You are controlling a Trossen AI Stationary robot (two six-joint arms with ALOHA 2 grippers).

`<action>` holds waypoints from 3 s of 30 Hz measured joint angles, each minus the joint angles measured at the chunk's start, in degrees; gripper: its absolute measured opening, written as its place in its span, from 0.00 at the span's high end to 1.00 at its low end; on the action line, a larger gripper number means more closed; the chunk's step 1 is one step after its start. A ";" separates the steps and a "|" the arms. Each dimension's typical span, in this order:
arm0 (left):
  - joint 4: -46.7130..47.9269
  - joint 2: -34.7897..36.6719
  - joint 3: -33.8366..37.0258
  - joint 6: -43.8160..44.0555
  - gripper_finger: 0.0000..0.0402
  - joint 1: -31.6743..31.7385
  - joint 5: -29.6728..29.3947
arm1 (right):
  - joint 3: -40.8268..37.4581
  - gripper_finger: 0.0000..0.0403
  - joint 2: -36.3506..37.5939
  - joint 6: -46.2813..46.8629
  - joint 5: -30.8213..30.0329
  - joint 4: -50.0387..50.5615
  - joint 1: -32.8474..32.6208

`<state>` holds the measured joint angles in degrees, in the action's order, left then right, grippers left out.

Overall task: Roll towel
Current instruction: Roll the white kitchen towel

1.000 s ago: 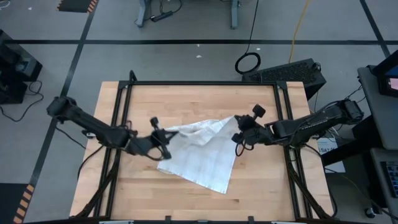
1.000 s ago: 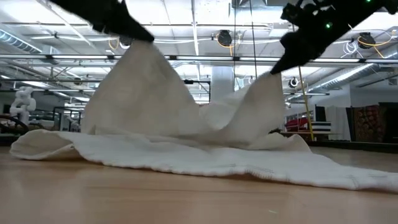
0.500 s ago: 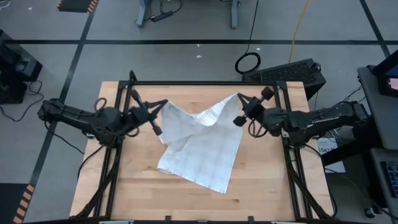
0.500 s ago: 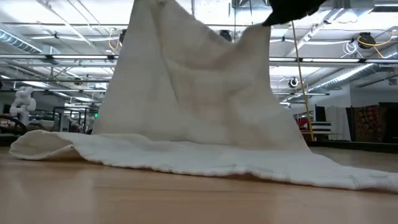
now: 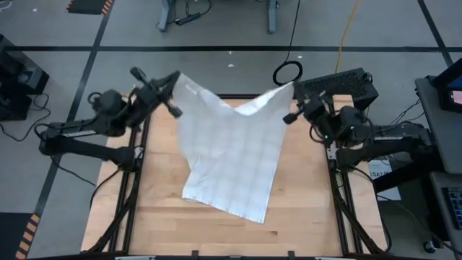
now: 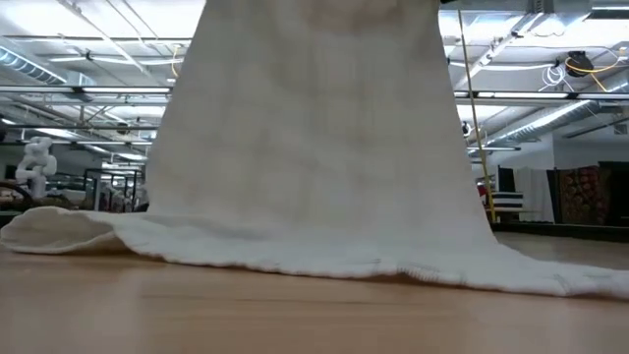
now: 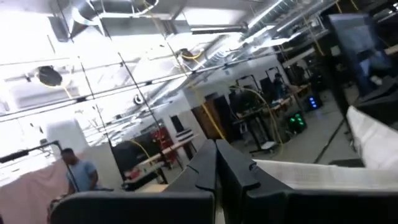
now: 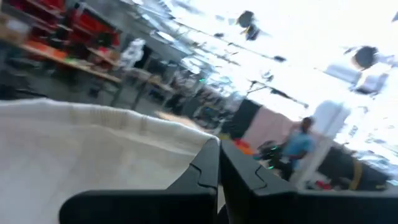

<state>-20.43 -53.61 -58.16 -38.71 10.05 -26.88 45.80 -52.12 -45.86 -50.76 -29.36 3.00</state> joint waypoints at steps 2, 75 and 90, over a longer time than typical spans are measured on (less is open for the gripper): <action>0.49 -1.40 -1.13 2.62 1.00 5.62 3.36 | 0.00 1.00 -0.04 -2.34 1.07 -1.88 3.31; 49.73 -9.17 27.64 77.63 0.51 -25.12 11.27 | -0.04 1.00 -11.56 30.20 51.13 35.20 29.16; 39.68 -20.51 30.61 93.90 0.24 -40.14 0.37 | -0.04 1.00 -11.54 29.83 51.28 38.60 29.14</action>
<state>19.25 -74.12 -27.55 55.19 -30.09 -26.52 45.76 -63.66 -16.03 0.51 9.24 32.14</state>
